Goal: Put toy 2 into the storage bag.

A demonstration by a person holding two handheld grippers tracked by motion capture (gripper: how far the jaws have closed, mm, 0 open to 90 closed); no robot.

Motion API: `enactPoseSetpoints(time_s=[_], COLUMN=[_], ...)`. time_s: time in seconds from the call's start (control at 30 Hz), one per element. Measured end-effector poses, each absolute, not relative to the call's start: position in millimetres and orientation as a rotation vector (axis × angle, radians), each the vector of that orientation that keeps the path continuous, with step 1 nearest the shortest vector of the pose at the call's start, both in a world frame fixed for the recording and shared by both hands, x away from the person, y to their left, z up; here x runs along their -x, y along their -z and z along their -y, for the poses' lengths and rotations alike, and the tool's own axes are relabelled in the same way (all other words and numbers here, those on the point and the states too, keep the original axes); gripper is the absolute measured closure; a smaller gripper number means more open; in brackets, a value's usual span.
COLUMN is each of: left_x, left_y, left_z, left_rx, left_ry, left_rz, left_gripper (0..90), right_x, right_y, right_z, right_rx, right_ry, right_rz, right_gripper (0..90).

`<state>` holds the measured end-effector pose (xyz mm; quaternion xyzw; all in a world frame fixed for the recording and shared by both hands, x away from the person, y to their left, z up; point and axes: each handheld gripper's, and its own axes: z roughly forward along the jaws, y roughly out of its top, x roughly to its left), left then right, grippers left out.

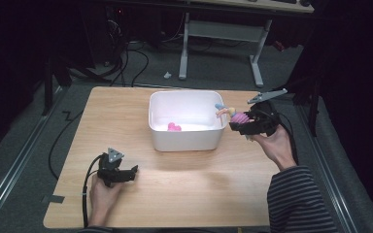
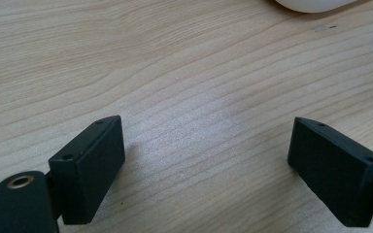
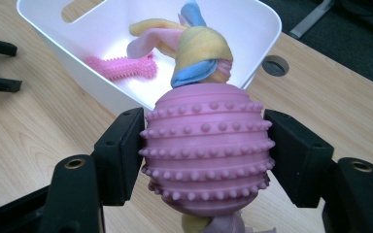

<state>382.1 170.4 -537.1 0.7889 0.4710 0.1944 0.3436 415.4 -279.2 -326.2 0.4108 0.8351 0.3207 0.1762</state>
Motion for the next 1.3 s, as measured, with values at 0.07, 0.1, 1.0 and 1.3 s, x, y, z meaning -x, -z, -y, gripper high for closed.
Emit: enactPoseSetpoints(time_s=[0.07, 0.1, 1.0, 1.3], left_x=[-382, -382, -382, -382], left_y=[537, 537, 537, 537], left_z=[-170, -170, -171, -171], left_rx=[-2.050, -2.050, -2.049, -2.049], left_ry=[-0.505, -0.505, -0.507, -0.508], left_rz=[-1.223, -1.224, -1.225, -1.225], left_gripper=[13.4, 13.4, 14.0, 14.0], right_x=[-418, -420, -462, -475], right_y=[325, 324, 326, 334], right_z=[276, 273, 221, 201], right_rx=[-1.155, -1.152, -1.076, -1.057], right_ry=[-0.909, -0.911, -0.899, -0.898], right_rz=[-2.368, -2.372, -2.436, -2.460], right_gripper=[34.6, 34.6, 34.5, 34.5])
